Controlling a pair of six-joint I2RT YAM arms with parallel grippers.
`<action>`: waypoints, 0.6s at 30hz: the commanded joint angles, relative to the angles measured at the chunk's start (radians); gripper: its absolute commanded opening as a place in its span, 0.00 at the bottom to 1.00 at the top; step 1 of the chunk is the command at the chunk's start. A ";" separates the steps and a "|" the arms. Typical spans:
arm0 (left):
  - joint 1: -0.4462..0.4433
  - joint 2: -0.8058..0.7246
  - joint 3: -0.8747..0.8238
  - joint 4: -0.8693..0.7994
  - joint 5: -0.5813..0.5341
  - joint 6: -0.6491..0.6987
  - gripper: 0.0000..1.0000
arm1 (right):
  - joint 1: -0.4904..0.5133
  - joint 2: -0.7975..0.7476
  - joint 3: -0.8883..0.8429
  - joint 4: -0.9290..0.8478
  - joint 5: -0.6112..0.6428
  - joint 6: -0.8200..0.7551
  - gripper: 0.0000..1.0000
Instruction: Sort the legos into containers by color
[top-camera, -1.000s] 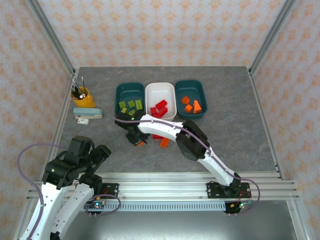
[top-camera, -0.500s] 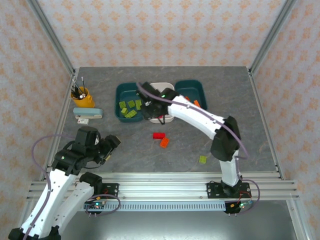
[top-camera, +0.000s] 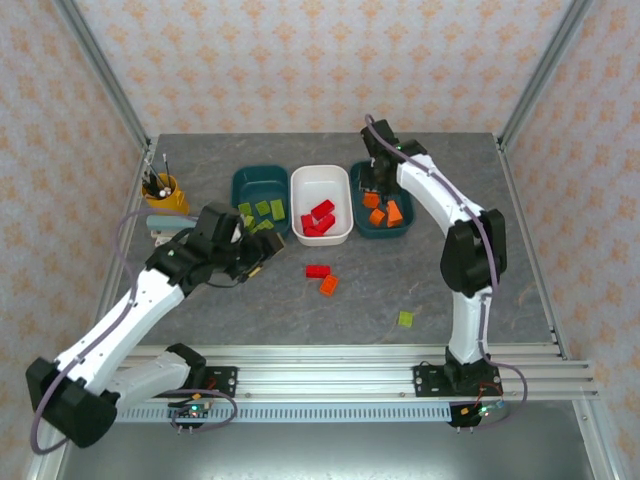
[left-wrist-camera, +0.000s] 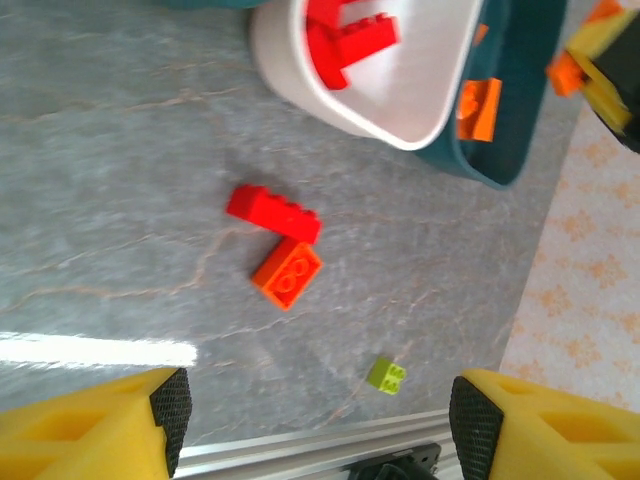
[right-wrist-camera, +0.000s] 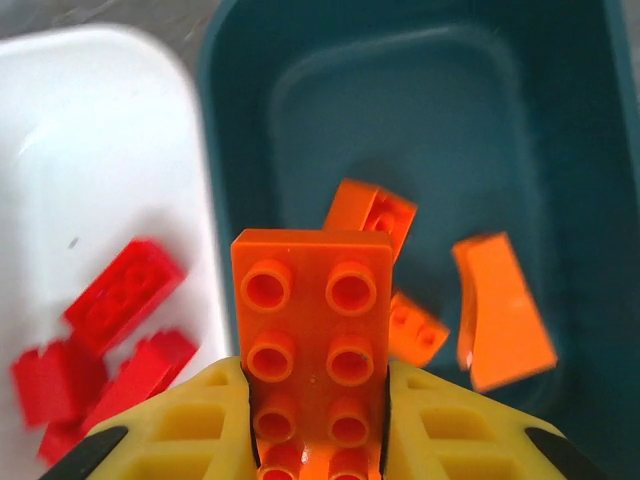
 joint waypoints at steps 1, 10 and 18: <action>-0.024 0.058 0.081 0.104 -0.049 0.019 0.72 | -0.037 0.109 0.103 -0.020 0.020 -0.041 0.29; -0.036 0.200 0.226 0.087 -0.059 0.054 0.72 | -0.105 0.380 0.389 -0.131 0.056 -0.081 0.36; -0.050 0.232 0.243 0.036 -0.077 0.081 0.72 | -0.105 0.364 0.441 -0.153 0.016 -0.076 0.64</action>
